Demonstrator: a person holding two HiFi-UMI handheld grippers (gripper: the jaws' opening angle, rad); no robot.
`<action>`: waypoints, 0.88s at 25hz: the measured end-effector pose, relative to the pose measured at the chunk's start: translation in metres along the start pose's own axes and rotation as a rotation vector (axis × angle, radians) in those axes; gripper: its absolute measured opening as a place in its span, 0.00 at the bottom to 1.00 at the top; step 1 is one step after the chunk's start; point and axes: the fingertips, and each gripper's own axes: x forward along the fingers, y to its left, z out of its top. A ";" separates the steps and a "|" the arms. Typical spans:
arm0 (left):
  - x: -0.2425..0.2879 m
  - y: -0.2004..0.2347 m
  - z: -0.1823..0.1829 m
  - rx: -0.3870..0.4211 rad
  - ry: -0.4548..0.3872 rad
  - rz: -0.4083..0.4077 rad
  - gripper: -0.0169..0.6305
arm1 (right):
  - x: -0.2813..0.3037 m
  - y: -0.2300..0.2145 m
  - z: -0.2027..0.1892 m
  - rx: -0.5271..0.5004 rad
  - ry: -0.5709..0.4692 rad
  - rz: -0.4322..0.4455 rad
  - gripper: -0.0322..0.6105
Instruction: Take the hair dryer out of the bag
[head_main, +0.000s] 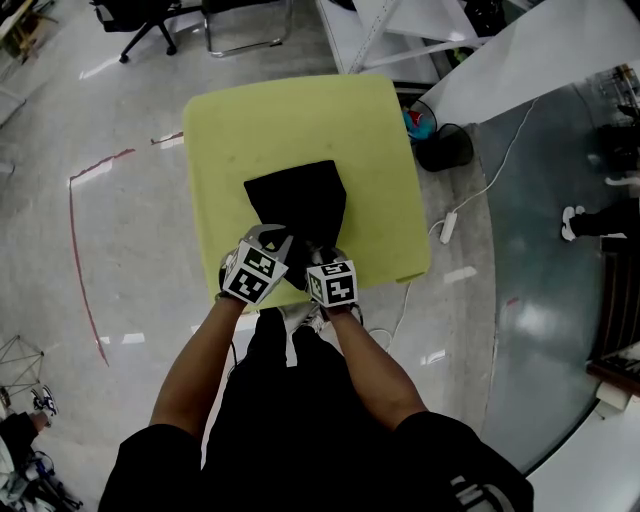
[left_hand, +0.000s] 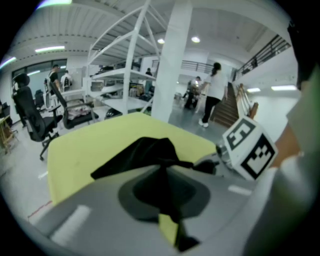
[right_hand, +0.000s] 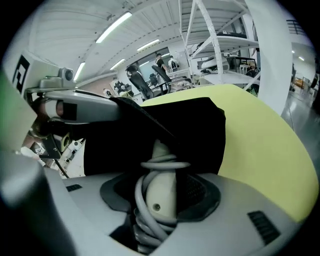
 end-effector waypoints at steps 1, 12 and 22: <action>0.000 0.001 0.001 0.002 -0.001 0.004 0.05 | -0.003 0.001 0.000 -0.004 -0.005 0.013 0.36; -0.006 0.003 0.013 0.042 -0.037 0.059 0.05 | -0.045 0.005 -0.005 -0.042 -0.033 0.125 0.36; -0.011 0.012 0.017 0.076 -0.015 0.128 0.05 | -0.075 0.006 -0.017 -0.156 -0.011 0.251 0.36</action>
